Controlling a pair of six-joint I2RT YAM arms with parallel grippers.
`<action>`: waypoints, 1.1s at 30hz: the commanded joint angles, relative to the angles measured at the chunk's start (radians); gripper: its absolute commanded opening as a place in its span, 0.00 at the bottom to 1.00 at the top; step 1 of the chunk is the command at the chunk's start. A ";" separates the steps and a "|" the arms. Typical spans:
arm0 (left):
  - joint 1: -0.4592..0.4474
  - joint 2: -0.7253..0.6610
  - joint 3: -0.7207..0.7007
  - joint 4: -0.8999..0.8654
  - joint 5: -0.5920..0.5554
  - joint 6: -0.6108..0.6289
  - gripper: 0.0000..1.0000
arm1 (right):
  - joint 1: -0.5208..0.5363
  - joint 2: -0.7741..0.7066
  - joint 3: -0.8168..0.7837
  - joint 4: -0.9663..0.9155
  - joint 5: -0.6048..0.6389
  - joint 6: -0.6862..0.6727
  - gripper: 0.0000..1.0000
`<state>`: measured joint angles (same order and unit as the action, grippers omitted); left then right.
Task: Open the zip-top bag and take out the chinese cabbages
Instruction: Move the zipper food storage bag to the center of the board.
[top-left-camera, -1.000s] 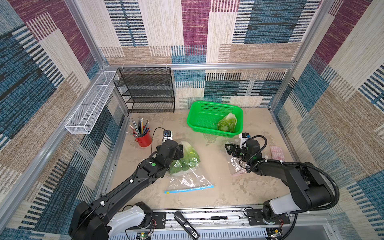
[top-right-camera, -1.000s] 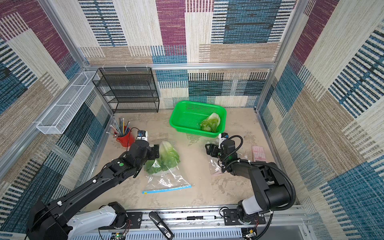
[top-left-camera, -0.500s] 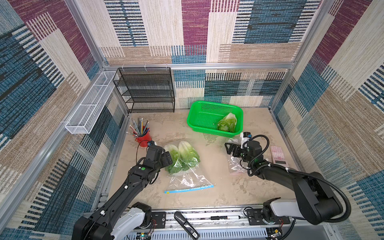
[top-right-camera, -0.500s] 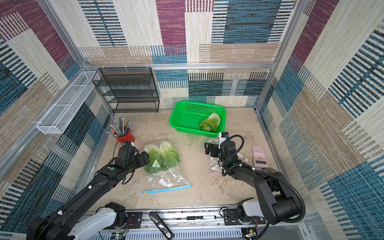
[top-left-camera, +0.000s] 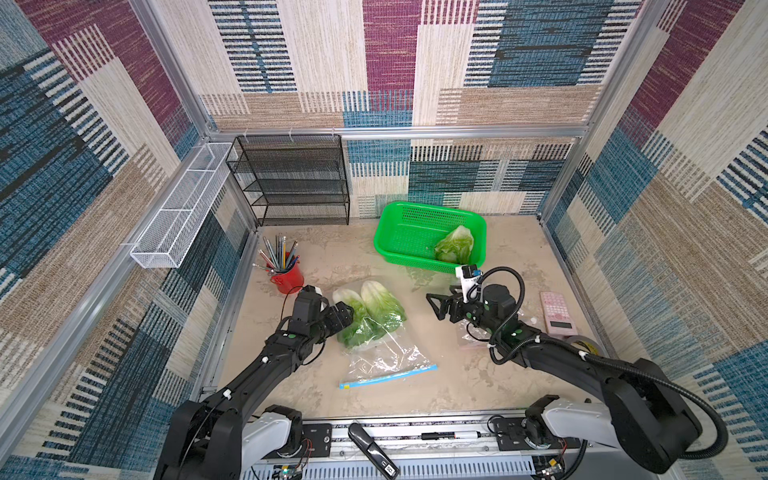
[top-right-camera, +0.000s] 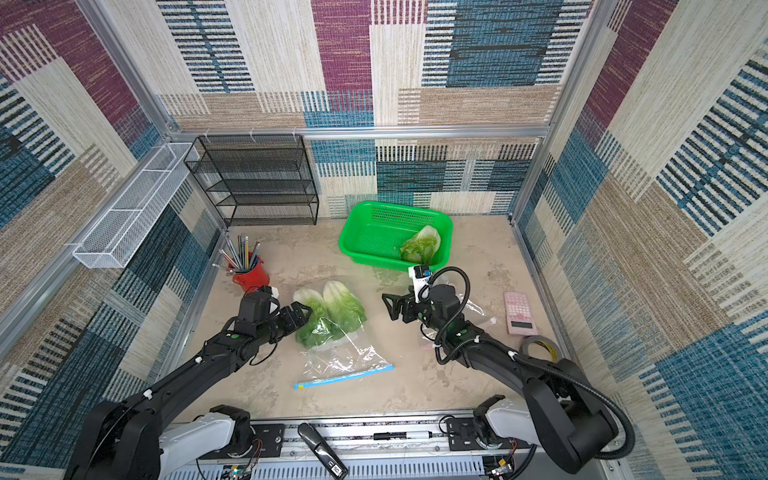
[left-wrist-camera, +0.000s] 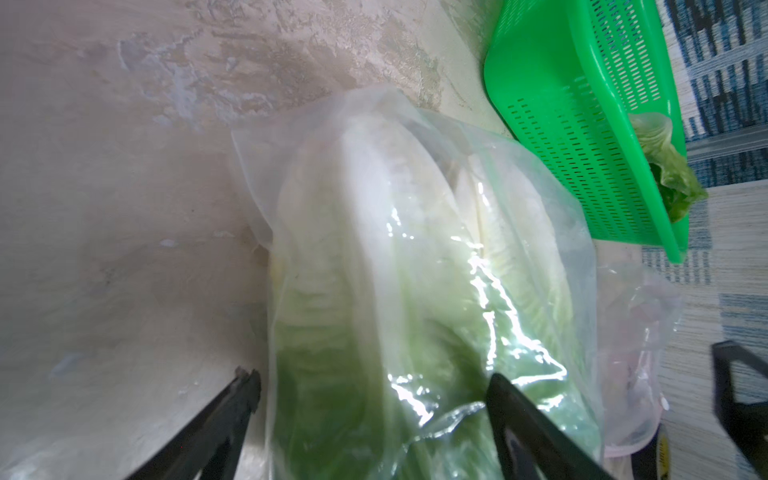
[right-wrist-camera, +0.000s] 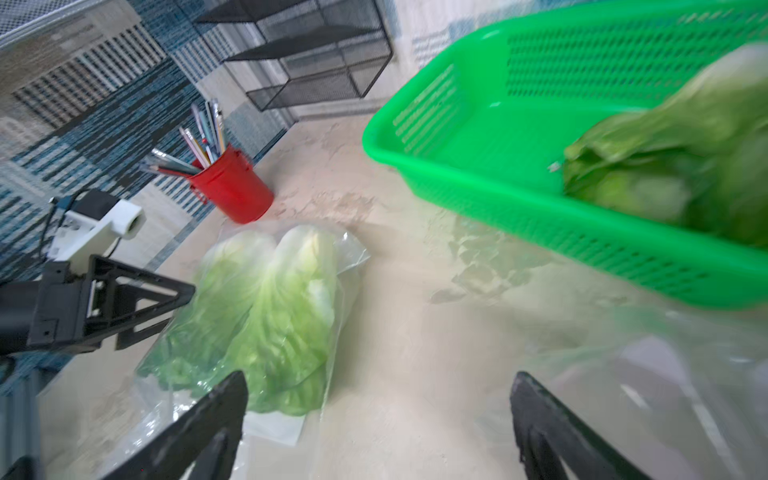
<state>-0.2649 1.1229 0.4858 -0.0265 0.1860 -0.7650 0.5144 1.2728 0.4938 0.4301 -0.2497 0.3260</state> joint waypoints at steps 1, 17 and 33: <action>0.000 -0.016 -0.034 0.093 0.036 -0.074 0.88 | 0.045 0.078 0.042 0.093 -0.141 0.102 0.99; -0.074 0.134 -0.035 0.288 0.008 -0.195 0.85 | 0.106 0.482 0.345 -0.055 -0.178 0.154 0.88; -0.107 0.318 0.031 0.431 -0.035 -0.220 0.83 | 0.105 0.543 0.490 -0.174 -0.034 0.115 0.93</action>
<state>-0.3717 1.4578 0.5217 0.4065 0.1875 -0.9813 0.6170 1.8351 0.9794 0.2722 -0.3141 0.4648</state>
